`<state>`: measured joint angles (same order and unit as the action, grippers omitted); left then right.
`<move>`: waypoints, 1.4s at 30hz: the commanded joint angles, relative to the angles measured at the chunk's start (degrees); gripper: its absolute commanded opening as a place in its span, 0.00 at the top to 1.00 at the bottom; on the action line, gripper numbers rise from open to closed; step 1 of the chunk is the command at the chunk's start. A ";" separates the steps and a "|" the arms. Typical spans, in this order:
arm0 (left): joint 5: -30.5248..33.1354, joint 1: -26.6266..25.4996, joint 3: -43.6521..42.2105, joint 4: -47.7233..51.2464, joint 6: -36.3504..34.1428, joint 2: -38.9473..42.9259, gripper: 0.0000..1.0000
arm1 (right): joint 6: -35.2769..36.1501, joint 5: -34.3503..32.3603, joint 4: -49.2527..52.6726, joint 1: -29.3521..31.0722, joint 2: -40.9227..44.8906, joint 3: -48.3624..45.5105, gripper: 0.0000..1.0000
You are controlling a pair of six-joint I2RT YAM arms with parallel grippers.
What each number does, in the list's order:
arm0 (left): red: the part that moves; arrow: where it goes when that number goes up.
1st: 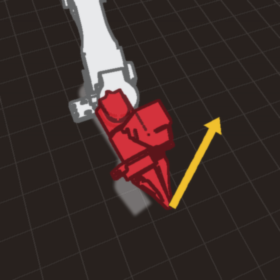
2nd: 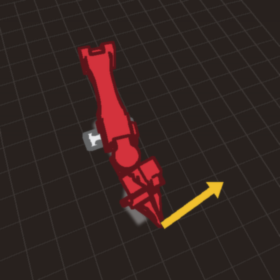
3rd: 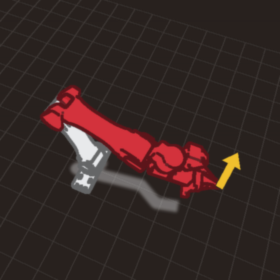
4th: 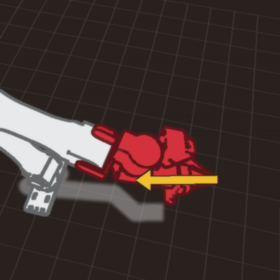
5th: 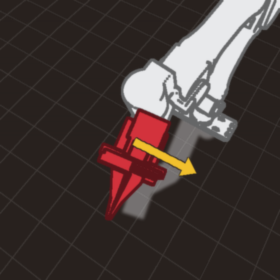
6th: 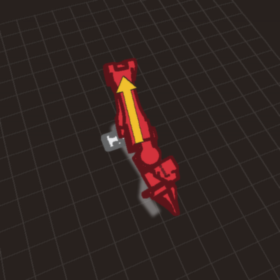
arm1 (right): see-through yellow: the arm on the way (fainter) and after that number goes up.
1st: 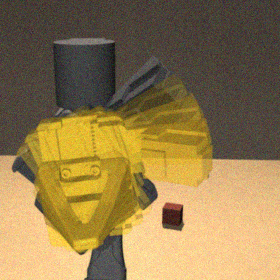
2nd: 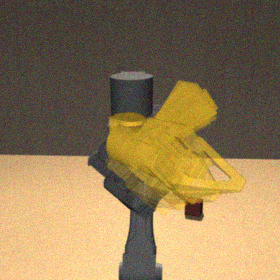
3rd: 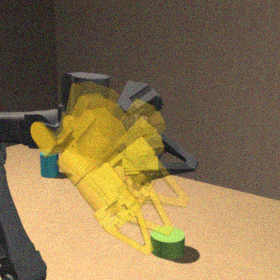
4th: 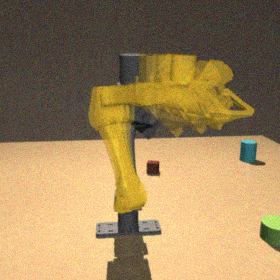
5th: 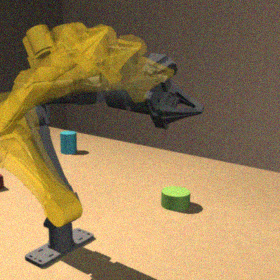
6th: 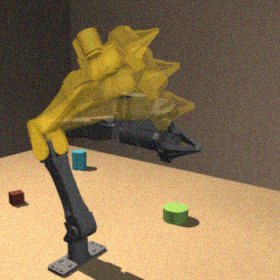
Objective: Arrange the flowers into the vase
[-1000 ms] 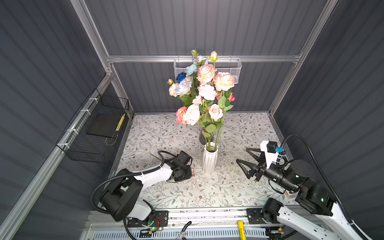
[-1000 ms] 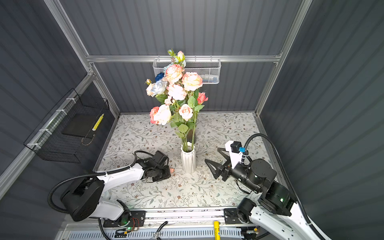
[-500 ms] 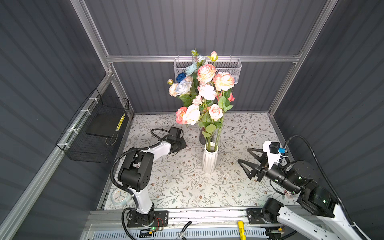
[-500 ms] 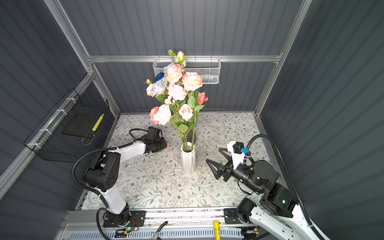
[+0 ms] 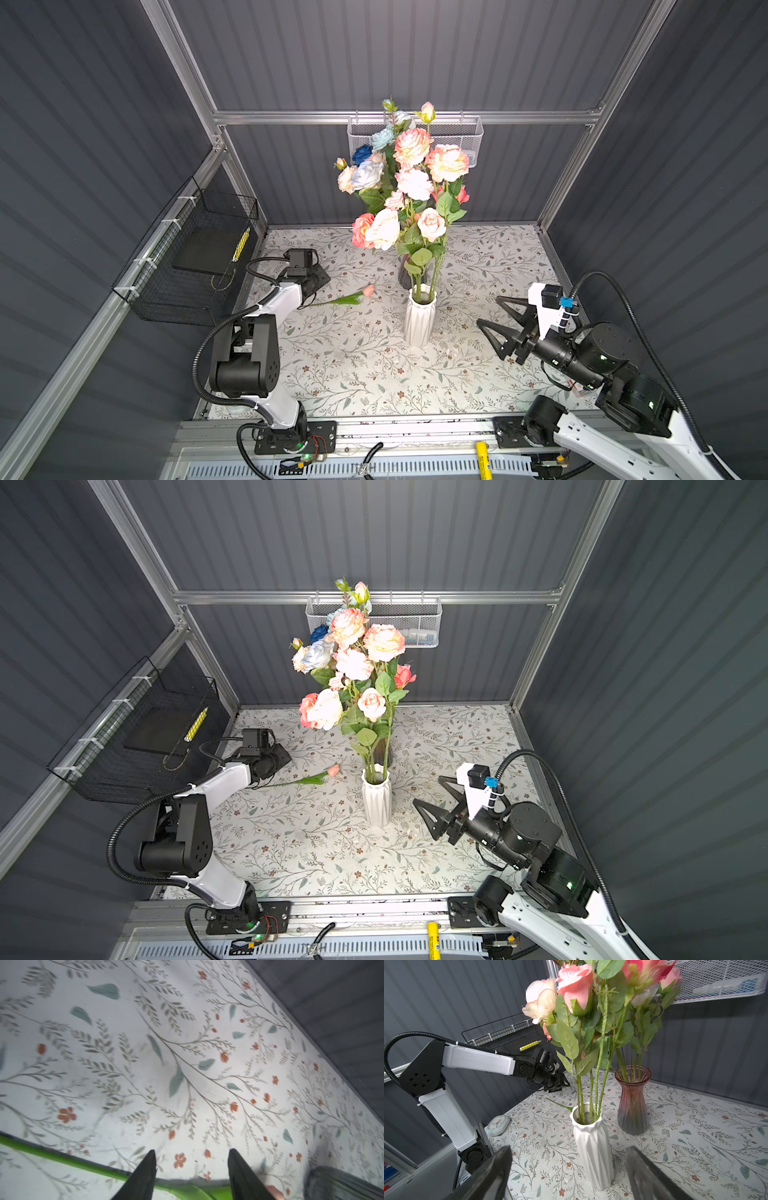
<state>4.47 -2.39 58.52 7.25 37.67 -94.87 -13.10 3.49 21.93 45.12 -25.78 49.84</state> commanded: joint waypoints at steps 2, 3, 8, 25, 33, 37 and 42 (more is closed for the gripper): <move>1.49 1.96 -0.50 0.92 -0.72 -2.16 0.45 | -0.64 0.38 -0.22 -0.21 1.09 -0.10 0.13; 1.44 2.37 -0.63 0.78 -0.72 -2.61 0.45 | -0.61 0.29 -0.22 -0.19 1.08 -0.03 0.13; 1.83 3.10 -0.99 0.25 -0.91 -4.12 0.45 | -0.54 0.30 -0.22 -0.21 0.82 0.07 0.13; 3.91 4.33 -2.50 0.82 0.22 -6.51 0.47 | -0.66 0.69 -0.93 -0.21 0.38 -0.27 0.13; 4.07 4.33 -2.88 0.12 0.60 -6.72 0.47 | -0.61 0.77 -0.67 -0.21 0.47 -0.10 0.13; 4.53 4.33 -2.63 0.20 0.39 -7.48 0.47 | -0.46 0.34 -0.84 -0.21 0.47 -0.10 0.13; 5.20 4.41 -2.63 0.33 0.73 -8.12 0.47 | -0.35 0.32 -0.84 -0.21 0.17 0.25 0.13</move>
<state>8.27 1.61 56.49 7.22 37.91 -101.93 -13.30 3.66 21.91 45.12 -25.45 49.84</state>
